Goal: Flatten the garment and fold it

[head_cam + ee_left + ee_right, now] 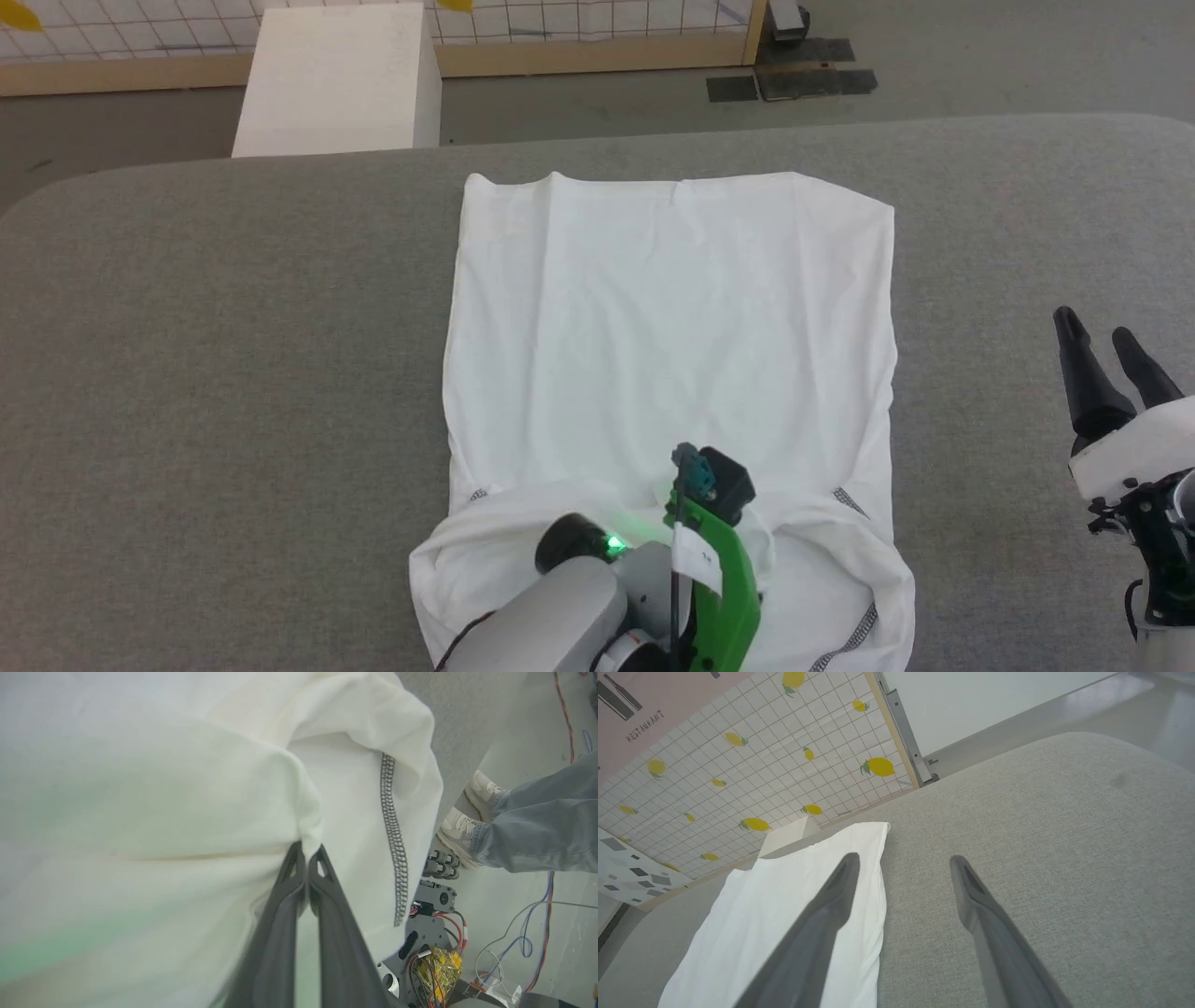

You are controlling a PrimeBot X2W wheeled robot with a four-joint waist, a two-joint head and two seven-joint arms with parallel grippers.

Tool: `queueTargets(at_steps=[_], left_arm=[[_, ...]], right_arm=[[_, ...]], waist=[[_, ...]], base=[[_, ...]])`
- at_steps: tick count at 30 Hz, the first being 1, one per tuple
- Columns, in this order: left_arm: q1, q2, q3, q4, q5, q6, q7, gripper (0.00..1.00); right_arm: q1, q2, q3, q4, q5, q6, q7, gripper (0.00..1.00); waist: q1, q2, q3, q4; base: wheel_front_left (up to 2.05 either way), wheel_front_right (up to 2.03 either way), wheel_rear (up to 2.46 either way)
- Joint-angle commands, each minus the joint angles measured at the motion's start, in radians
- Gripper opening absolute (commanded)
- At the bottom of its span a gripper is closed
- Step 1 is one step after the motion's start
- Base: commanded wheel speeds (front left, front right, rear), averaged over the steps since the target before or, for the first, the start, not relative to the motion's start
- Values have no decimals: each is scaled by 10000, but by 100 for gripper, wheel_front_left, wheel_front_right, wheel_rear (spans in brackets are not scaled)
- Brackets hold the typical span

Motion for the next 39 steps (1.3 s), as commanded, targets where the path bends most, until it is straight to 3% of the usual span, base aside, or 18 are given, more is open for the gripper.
queueTargets(at_steps=[1,4,5,6,12,17,21,29,33,39], left_arm=[[-138,-20,-52,225,-45,79,-108,0],[-334,-21,-229,732,-141,162,-226,0],[-370,-21,-279,846,-224,168,-212,38],[-417,-21,-320,931,-339,161,-223,100],[-719,-21,-269,731,-1247,149,112,100],[-912,34,334,-55,-2090,192,520,100],[-1063,331,1124,-981,-2658,517,665,100],[-1195,1313,2405,-2259,-2693,1327,224,100],[-1198,1764,3117,-2741,-2267,1555,-813,100],[-962,2654,4615,-2758,-870,1765,-4122,100]], right_arm=[[17,21,38,-8,0,-13,33,100],[0,25,96,53,13,-13,1,100],[2,26,106,80,17,-13,-11,100],[9,28,118,116,22,-13,-29,100],[110,47,113,364,28,-13,-156,100],[255,70,75,552,22,-13,-249,100],[380,87,33,635,0,-13,-288,100],[405,108,13,606,-11,-13,-294,100],[393,112,19,570,-23,-13,-280,100],[205,115,88,522,-50,-13,-228,100]], waist=[[1,92,93,-92],[1,92,149,-138],[1,92,150,-142],[1,92,142,-143],[1,92,-179,-31],[1,92,-628,141],[1,92,-916,294],[1,92,-1053,432],[1,92,-1011,437],[1,92,-778,300]], base=[[0,0,0],[0,0,0],[0,0,0],[0,0,0],[0,0,0],[0,0,0],[0,0,0],[0,0,0],[0,0,0],[0,0,0]])
